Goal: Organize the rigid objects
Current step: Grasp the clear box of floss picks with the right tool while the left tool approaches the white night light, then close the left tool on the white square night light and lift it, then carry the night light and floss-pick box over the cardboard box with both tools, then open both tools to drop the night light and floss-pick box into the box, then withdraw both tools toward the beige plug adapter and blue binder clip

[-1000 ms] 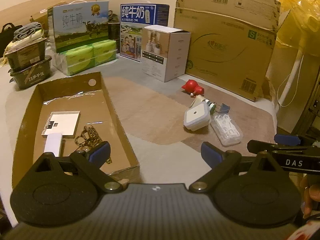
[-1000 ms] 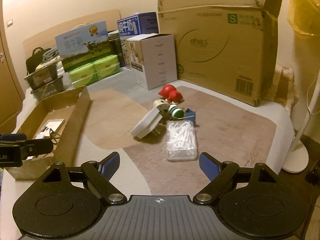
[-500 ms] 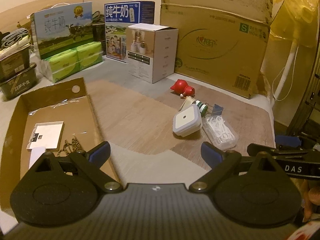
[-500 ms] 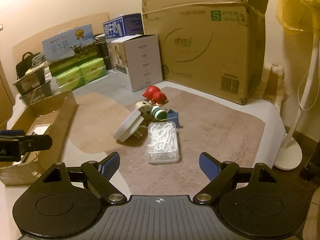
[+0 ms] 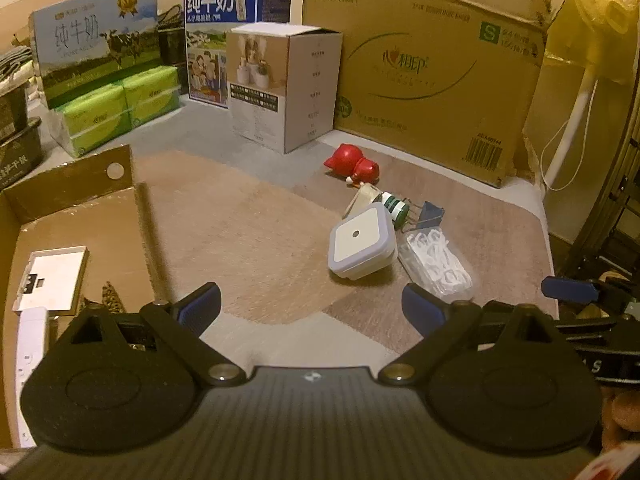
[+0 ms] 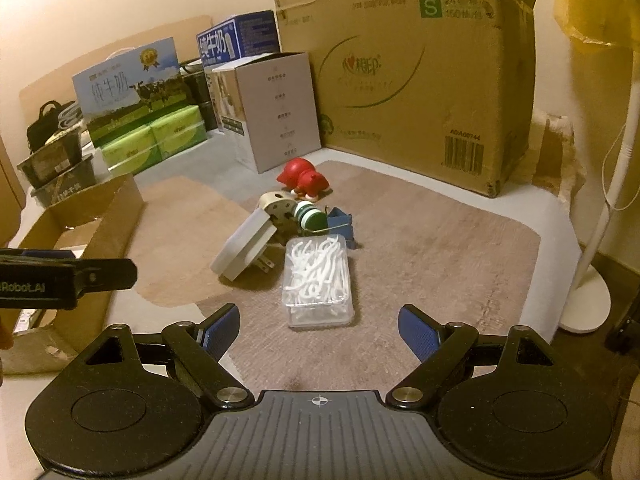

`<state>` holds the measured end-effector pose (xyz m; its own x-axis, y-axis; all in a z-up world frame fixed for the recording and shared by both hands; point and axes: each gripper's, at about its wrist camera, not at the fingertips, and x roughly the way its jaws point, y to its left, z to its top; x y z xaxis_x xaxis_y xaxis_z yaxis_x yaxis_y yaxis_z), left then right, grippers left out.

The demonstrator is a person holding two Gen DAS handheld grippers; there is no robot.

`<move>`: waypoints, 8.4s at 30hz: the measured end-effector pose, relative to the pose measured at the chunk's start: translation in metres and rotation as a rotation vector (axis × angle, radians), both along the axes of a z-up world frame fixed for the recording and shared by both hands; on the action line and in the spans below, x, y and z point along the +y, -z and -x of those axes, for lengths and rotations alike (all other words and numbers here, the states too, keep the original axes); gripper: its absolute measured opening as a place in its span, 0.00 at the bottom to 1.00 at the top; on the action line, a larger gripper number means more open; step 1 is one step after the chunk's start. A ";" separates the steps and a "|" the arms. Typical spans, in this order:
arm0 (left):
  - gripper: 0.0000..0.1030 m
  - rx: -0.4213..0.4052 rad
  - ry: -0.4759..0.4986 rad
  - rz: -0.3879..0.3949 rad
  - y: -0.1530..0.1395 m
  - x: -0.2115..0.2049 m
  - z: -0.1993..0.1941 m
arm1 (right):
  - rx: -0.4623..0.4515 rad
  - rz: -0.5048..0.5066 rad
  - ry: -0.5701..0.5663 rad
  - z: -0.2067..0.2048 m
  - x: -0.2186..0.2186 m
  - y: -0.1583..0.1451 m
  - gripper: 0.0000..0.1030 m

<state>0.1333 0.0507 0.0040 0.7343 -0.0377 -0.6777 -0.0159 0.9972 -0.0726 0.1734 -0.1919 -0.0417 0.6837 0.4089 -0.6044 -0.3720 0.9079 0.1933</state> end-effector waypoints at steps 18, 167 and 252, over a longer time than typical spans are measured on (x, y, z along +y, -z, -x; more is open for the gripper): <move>0.93 0.052 -0.001 0.075 0.025 0.003 -0.048 | 0.005 0.058 -0.056 -0.043 0.029 0.025 0.83; 0.60 -0.013 -0.357 -0.095 -0.028 0.233 0.040 | -0.102 0.049 -0.533 -0.021 0.289 -0.044 0.54; 0.71 -0.047 -0.199 0.009 -0.047 0.070 0.088 | -0.010 -0.033 -0.112 0.029 0.044 -0.051 0.66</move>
<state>0.0455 0.1210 0.0512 0.7586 0.1052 -0.6430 -0.2085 0.9742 -0.0866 0.1446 -0.1481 0.0096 0.6386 0.5023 -0.5830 -0.4726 0.8539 0.2180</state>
